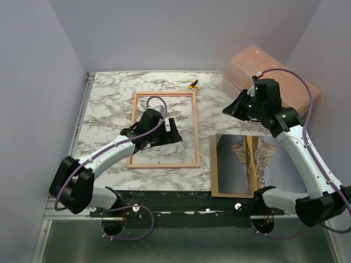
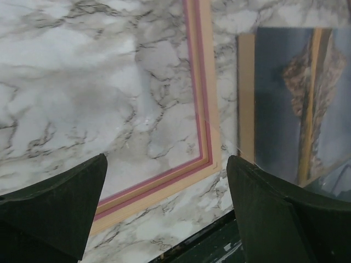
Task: Put the photo into the frame
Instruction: Adjust the photo frame at the center of the board.
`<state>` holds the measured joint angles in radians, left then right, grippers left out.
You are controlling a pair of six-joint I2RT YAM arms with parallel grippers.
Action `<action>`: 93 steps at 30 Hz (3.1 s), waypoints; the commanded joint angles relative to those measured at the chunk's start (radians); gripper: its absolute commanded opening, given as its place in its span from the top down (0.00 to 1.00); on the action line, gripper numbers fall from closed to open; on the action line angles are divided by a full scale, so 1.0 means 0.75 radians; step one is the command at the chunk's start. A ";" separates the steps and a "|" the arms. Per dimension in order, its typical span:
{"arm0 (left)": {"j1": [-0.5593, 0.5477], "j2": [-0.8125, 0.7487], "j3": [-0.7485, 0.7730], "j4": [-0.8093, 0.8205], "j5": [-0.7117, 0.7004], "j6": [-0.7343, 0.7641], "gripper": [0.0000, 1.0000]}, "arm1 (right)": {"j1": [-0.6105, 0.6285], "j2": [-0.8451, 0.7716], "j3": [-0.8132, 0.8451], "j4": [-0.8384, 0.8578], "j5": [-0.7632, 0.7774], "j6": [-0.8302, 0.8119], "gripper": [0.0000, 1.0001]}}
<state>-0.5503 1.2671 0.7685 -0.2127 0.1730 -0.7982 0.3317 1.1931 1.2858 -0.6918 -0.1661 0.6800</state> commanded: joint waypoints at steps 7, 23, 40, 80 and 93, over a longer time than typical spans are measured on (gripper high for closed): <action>-0.292 0.449 0.265 -0.124 0.083 0.122 0.15 | -0.004 -0.047 0.276 -0.345 0.363 -0.094 1.00; -0.454 0.531 0.149 0.106 0.275 -0.077 0.35 | -0.003 -0.065 0.377 -0.388 0.431 -0.097 1.00; -0.498 0.157 0.086 0.016 0.158 -0.248 0.12 | -0.003 0.002 0.322 -0.189 0.047 -0.123 1.00; 0.414 -0.106 0.337 -0.817 0.238 0.422 0.09 | -0.001 0.006 0.065 0.102 -0.329 0.168 1.00; 0.473 0.057 0.300 -0.919 -0.139 0.466 0.14 | -0.001 0.181 0.047 0.012 -0.645 -0.048 1.00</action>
<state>-0.1982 1.2812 1.0203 -0.8654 0.1627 -0.4583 0.3321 1.2694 1.3151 -0.6193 -0.5362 0.7307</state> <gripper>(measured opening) 0.873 0.037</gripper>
